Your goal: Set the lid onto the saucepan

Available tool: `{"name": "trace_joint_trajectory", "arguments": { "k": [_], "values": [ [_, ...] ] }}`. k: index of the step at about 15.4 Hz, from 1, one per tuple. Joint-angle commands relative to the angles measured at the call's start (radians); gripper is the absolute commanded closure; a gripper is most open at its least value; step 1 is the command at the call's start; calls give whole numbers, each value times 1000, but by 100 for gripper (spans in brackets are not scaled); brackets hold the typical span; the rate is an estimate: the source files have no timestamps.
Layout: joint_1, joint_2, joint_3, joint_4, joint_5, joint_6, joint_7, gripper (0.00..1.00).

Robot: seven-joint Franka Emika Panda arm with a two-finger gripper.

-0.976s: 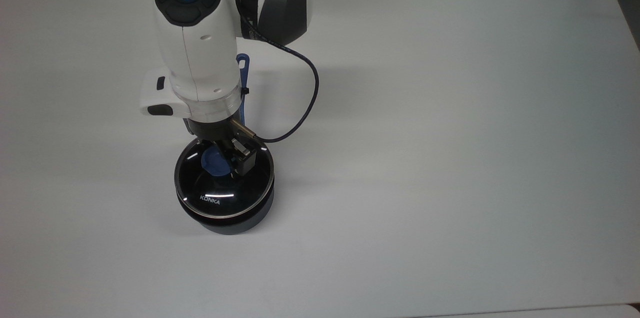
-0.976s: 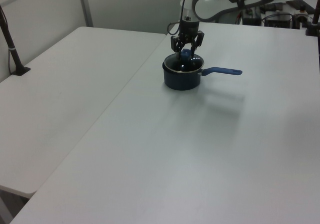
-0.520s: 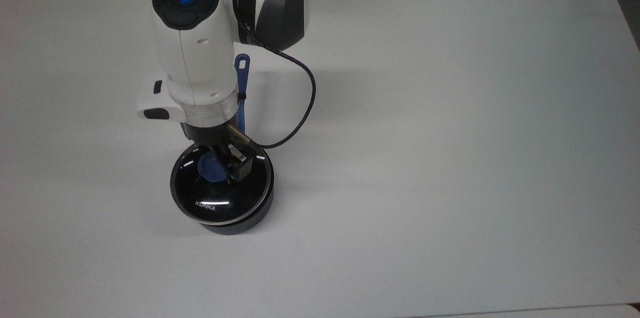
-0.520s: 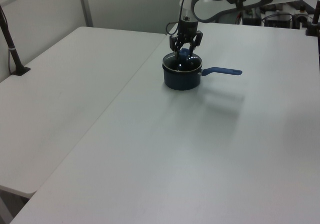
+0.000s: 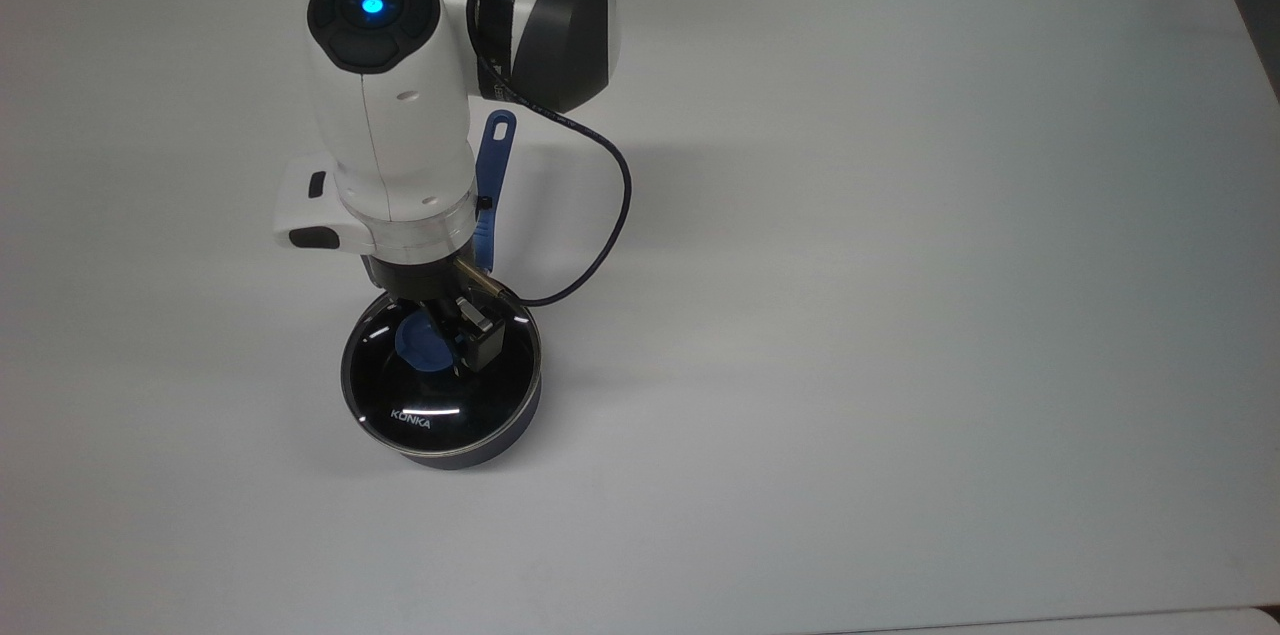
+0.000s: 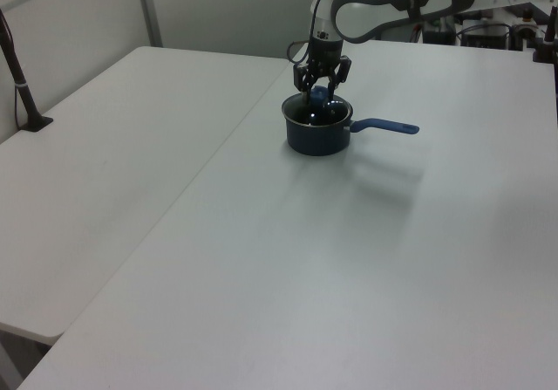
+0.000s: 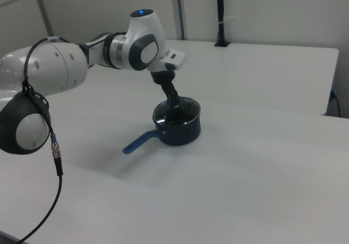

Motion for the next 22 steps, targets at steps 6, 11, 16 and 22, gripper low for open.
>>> {"name": "trace_joint_trajectory", "arguments": {
  "k": [6, 11, 16, 22],
  "values": [
    [24, 2, -10, -27, -10, -48, -116, 28],
    [28, -3, -7, -27, 0, -137, -150, 27],
    [27, -17, -4, -27, 8, -153, -145, 1],
    [30, -162, 2, -99, 85, -162, -142, 0]
  ]
}}
